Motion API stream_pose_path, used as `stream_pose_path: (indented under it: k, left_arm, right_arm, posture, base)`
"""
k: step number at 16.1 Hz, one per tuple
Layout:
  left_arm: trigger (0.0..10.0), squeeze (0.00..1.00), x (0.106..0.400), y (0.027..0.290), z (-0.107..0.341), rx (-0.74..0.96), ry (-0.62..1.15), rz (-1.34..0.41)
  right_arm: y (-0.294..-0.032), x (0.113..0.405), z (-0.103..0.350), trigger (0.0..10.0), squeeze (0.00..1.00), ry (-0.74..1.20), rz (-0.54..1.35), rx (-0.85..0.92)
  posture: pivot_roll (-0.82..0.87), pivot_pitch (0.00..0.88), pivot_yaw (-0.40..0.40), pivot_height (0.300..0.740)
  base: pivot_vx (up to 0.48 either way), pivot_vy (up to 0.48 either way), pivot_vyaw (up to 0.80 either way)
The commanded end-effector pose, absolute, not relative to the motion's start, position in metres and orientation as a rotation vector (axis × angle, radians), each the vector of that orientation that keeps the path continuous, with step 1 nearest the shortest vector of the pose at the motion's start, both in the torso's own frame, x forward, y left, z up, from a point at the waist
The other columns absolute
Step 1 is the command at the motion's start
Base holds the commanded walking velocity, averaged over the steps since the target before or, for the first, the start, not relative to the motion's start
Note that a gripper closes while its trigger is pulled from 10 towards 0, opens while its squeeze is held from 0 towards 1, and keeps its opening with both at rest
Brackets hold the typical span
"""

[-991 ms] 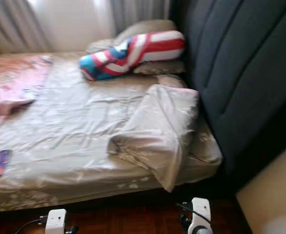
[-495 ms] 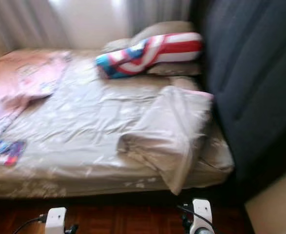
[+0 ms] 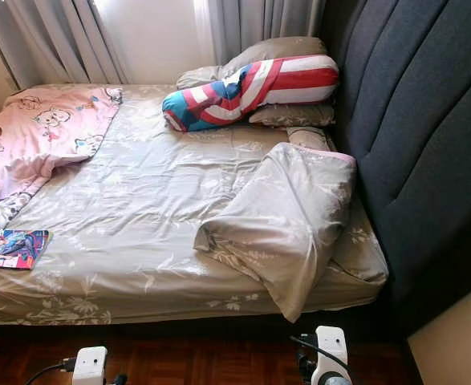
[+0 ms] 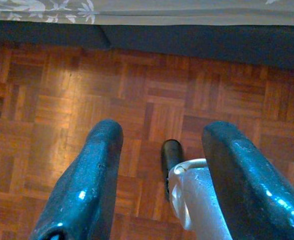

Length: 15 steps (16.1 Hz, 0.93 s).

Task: Clean up the room

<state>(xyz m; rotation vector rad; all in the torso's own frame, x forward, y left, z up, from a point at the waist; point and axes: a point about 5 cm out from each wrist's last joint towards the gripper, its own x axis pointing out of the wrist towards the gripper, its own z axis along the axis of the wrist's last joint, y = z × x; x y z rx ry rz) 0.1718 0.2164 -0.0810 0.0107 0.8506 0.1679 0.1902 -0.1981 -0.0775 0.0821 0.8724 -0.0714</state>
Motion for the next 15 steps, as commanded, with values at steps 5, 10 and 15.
stream_pose_path:
  k: [5,10,15]
  left_arm:
    - [10.0,0.00,0.1650,0.2165,-0.0844,-0.002,0.878,0.178]
    - [10.0,0.00,0.1649,0.2150,-0.0849,-0.007,0.880,0.180]
    - [10.0,0.00,0.1648,0.2142,-0.0851,-0.012,0.879,0.180]
  right_arm:
    - [-0.2005,0.1887,-0.0779,10.0,0.00,0.881,-0.063,0.068]
    - [-0.2019,0.1891,-0.0776,10.0,0.00,0.882,-0.064,0.073]
    - [-0.2022,0.1893,-0.0773,10.0,0.00,0.877,-0.067,0.078]
  posture:
    - [0.00,0.000,-0.034,0.740]
    - [0.00,0.000,-0.040,0.740]
    - [0.00,0.000,-0.042,0.740]
  base:
    - [0.264,0.000,0.18]
    - [0.306,0.000,0.09]
    - [0.316,0.000,0.00]
